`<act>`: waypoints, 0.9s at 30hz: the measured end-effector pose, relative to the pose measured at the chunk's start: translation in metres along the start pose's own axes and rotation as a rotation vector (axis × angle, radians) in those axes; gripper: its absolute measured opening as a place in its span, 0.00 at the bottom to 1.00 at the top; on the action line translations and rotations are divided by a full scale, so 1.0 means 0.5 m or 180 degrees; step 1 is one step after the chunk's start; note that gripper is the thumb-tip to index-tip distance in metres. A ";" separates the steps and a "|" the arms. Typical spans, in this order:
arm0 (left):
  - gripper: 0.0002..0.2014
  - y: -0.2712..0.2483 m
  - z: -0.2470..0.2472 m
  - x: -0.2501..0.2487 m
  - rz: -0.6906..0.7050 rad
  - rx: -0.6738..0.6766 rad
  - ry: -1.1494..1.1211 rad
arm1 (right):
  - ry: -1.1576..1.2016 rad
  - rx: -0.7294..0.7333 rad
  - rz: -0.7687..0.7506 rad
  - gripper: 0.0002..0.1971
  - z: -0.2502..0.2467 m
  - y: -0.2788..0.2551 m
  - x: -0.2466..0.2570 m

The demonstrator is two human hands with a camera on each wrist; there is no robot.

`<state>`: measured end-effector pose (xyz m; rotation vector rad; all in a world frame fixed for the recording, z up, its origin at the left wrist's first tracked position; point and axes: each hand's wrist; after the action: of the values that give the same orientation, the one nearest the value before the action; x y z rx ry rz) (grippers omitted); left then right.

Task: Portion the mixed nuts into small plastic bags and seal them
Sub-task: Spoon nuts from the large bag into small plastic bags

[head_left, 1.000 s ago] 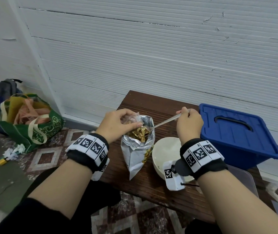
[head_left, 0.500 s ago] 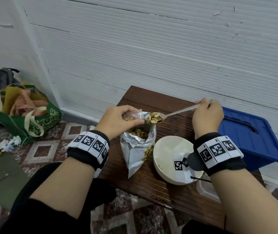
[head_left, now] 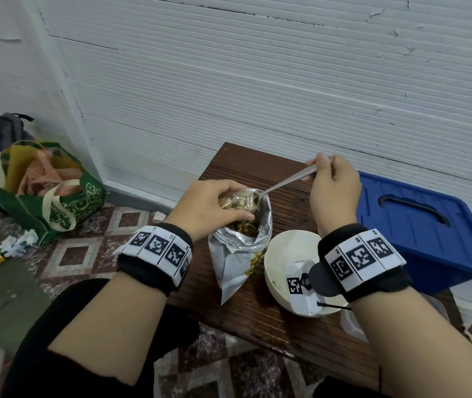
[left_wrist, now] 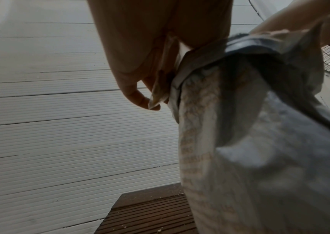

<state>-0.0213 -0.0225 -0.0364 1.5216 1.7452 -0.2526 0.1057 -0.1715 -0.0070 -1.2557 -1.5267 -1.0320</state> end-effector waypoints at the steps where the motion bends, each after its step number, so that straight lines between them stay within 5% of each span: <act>1: 0.27 0.001 0.002 -0.002 0.0016 -0.0026 0.0002 | 0.0039 0.0003 -0.0099 0.14 0.000 -0.004 0.001; 14: 0.14 0.001 0.011 -0.002 0.0034 -0.0423 -0.0242 | 0.0639 0.0135 -0.1175 0.10 -0.026 -0.046 0.013; 22: 0.10 -0.002 0.007 0.005 -0.0013 -0.0549 -0.0206 | 0.0727 -0.0596 -0.0944 0.13 -0.048 -0.036 0.004; 27: 0.11 -0.001 0.010 0.011 -0.0060 -0.0611 -0.0235 | 0.0352 -0.0359 -0.0943 0.10 -0.033 -0.054 -0.023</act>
<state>-0.0196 -0.0218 -0.0436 1.3422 1.6756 -0.1445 0.0824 -0.1942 -0.0155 -1.0472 -1.6180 -1.3720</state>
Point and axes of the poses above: each hand's wrist, its own y-axis towards the middle knuckle, its own z-axis out of the palm, x = y × z, and after that the axes turned 15 degrees about z, right-handed
